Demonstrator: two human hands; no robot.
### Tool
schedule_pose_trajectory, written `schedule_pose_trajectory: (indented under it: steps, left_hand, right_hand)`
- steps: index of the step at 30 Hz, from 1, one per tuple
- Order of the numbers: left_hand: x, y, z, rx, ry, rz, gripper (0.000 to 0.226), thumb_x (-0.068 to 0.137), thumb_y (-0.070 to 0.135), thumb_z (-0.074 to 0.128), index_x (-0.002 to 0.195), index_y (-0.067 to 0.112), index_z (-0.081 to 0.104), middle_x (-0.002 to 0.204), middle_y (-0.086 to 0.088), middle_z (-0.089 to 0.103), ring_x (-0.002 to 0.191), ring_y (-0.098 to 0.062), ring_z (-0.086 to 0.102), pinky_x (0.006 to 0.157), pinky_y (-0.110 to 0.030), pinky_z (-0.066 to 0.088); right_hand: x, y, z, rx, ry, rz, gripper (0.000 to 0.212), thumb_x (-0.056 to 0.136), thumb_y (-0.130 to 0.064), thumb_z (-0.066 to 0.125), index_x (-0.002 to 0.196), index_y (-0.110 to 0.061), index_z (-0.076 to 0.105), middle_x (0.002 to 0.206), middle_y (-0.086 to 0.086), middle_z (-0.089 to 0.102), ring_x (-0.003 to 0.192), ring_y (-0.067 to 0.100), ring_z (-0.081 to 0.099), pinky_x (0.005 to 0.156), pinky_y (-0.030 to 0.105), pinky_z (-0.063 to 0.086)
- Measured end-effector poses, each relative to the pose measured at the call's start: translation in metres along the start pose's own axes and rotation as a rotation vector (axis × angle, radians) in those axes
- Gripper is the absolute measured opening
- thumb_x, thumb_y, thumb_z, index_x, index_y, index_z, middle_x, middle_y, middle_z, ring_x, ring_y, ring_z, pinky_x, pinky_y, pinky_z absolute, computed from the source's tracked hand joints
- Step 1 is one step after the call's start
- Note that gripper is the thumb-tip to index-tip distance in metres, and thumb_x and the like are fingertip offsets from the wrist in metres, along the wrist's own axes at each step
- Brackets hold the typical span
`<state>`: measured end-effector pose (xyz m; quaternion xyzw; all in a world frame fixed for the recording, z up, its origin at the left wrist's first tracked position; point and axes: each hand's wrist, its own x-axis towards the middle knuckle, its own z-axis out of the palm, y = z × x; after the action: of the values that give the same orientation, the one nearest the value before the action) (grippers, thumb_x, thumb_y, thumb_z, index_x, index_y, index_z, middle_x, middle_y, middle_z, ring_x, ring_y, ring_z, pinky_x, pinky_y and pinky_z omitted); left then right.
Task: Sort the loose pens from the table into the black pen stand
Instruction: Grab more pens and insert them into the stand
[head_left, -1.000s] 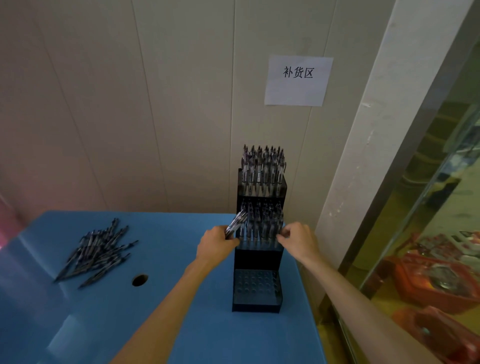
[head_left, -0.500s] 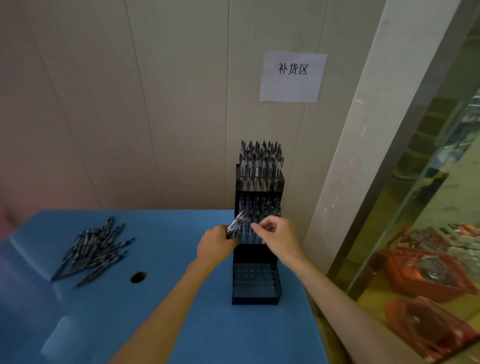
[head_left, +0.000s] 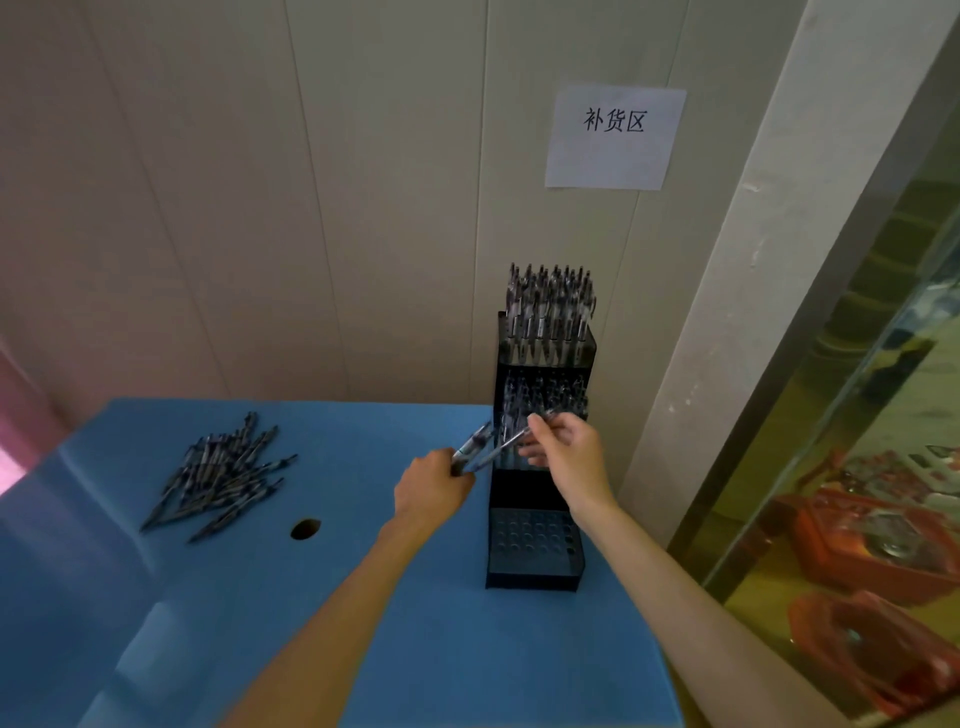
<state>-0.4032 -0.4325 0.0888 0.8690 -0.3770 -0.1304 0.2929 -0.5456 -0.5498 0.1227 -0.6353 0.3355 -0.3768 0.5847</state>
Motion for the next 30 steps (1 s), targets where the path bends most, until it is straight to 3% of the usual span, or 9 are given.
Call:
schedule_pose_trajectory:
  steps: [9,12,17,22,25,30]
  left_hand:
    - [-0.003,-0.014,-0.002,-0.069,0.058,-0.051,0.031,0.086,0.026,0.061,0.065,0.021,0.039,0.056,0.003,0.043,0.049,-0.016,0.038,0.048,-0.025,0.026]
    - [-0.003,-0.012,-0.001,-0.102,0.04,-0.039,0.031,0.086,0.026,0.061,0.065,0.021,0.038,0.056,0.003,0.041,0.049,-0.016,0.035,0.048,-0.025,0.025]
    - [-0.003,-0.009,0.004,-0.116,0.044,-0.029,0.031,0.085,0.024,0.061,0.066,0.02,0.038,0.056,0.003,0.04,0.049,-0.016,0.034,0.047,-0.025,0.024]
    - [0.0,-0.014,0.007,-0.115,0.034,-0.023,0.029,0.085,0.023,0.061,0.067,0.019,0.038,0.057,0.004,0.041,0.049,-0.015,0.035,0.047,-0.025,0.025]
    - [0.002,-0.016,0.01,-0.137,0.03,-0.015,0.03,0.085,0.023,0.06,0.066,0.02,0.038,0.057,0.004,0.041,0.049,-0.015,0.035,0.048,-0.025,0.026]
    - [-0.001,-0.016,0.015,-0.129,0.021,-0.016,0.029,0.084,0.023,0.061,0.066,0.021,0.038,0.057,0.004,0.042,0.049,-0.016,0.036,0.048,-0.024,0.026]
  right_hand:
    - [0.001,0.04,-0.005,-0.611,-0.032,-0.284,0.021,0.094,-0.031,0.068,0.085,-0.013,0.066,0.076,-0.006,0.069,0.07,0.004,0.066,0.067,0.02,0.054]
    - [0.001,0.054,0.0,-0.666,-0.043,-0.289,0.025,0.093,-0.028,0.069,0.076,-0.012,0.063,0.069,-0.004,0.068,0.063,0.004,0.064,0.06,0.02,0.052]
    - [0.002,0.074,0.009,-0.726,-0.075,-0.262,0.043,0.093,-0.024,0.07,0.061,-0.024,0.042,0.053,-0.009,0.051,0.047,0.004,0.049,0.048,0.013,0.033]
    - [0.004,0.088,0.013,-0.746,-0.087,-0.215,0.032,0.092,-0.025,0.072,0.067,-0.014,0.056,0.057,-0.006,0.057,0.052,0.004,0.055,0.049,0.014,0.04]
    - [0.006,0.09,0.018,-0.767,-0.097,-0.199,0.035,0.092,-0.026,0.072,0.066,-0.007,0.058,0.058,0.001,0.06,0.052,0.011,0.056,0.051,0.026,0.047]
    - [0.0,0.099,0.024,-0.901,-0.118,-0.132,0.047,0.094,-0.024,0.069,0.054,-0.013,0.047,0.05,-0.005,0.047,0.044,0.003,0.041,0.046,0.019,0.037]
